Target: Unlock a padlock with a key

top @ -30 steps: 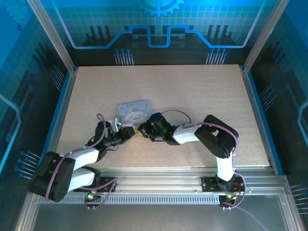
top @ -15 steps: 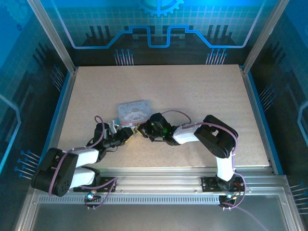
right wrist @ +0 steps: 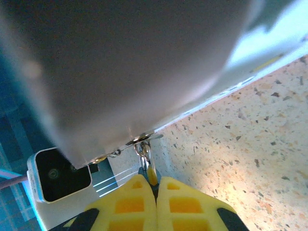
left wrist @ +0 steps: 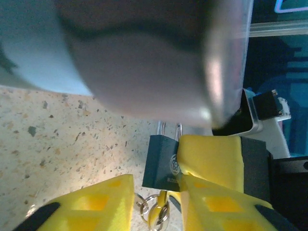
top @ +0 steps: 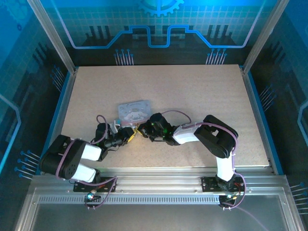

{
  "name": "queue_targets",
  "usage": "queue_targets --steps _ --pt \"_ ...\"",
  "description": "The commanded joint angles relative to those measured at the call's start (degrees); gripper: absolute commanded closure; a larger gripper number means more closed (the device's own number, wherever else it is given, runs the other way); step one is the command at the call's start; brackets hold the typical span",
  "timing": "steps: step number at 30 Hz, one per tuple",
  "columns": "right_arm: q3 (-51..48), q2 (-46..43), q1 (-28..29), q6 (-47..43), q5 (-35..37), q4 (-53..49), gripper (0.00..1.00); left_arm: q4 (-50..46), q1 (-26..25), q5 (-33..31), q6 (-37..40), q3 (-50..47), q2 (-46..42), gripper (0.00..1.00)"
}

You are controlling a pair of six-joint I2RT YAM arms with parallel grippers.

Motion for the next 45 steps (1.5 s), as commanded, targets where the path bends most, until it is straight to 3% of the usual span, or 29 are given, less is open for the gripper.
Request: queue_targets --steps 1,5,10,17,23,31,37,42,43,45 --pt "-1.0 1.3 0.6 1.0 -1.2 -2.7 1.0 11.1 0.5 1.9 -3.3 -1.5 3.7 0.78" --pt "-1.0 1.3 0.5 1.2 -1.0 -2.7 1.0 17.5 0.5 2.3 -4.2 -2.2 8.3 1.0" --pt "-1.0 0.9 0.1 0.8 -0.9 -3.6 1.0 27.4 0.4 2.5 -4.3 -3.4 15.8 1.0" --pt "-0.3 -1.4 -0.1 -2.0 -0.3 -8.7 1.0 27.3 -4.2 -3.7 4.4 -3.7 16.8 1.0" --pt "1.5 -2.6 -0.3 -5.0 -0.5 -13.5 1.0 15.7 -9.4 -11.8 16.4 -3.5 10.1 1.0" --pt "3.3 -3.1 -0.8 -7.9 -1.8 -16.2 1.0 -16.1 -20.3 -27.9 38.0 1.9 -7.6 1.0" --pt "4.4 -3.1 -0.8 -8.9 -2.7 -18.0 1.0 -20.2 -24.0 -31.8 45.8 3.2 -10.0 1.0" --pt "2.2 -4.6 -1.0 -9.0 -1.8 -17.6 1.0 -16.5 -23.9 -31.7 42.1 1.9 -9.7 1.0" --pt "1.5 -5.1 -1.1 -9.0 -1.6 -17.6 0.97 -15.7 -23.7 -31.0 40.7 1.7 -9.7 1.0" --pt "0.0 -6.0 -1.3 -9.4 -1.2 -17.4 0.79 -14.5 -22.9 -29.0 38.1 1.5 -9.7 1.0"
